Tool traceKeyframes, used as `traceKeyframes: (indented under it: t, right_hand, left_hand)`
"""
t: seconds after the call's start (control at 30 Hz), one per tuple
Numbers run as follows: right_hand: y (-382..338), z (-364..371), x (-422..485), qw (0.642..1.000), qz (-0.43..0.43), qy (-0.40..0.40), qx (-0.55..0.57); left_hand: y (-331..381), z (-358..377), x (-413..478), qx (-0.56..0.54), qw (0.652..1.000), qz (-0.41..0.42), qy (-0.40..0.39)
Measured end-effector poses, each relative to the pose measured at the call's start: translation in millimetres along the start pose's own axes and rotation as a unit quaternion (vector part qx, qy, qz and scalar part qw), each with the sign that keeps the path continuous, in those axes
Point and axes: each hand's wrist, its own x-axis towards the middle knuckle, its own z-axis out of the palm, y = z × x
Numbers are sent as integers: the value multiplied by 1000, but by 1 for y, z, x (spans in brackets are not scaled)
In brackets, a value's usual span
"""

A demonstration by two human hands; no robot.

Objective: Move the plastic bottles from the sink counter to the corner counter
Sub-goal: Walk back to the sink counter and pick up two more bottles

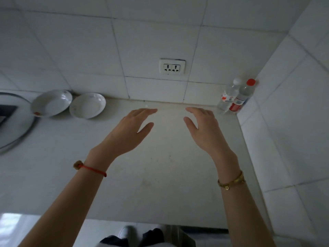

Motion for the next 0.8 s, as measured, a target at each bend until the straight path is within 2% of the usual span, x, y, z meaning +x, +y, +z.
traceKeyframes:
  t: [0.4, 0.8]
  right_hand:
    - [-122, 71, -47, 993, -83, -77, 17]
    - [-293, 164, -120, 970, -184, -151, 47]
  left_hand:
    - [-68, -63, -161, 4, 990, -118, 78]
    - [-139, -140, -370, 18, 960, -243, 134]
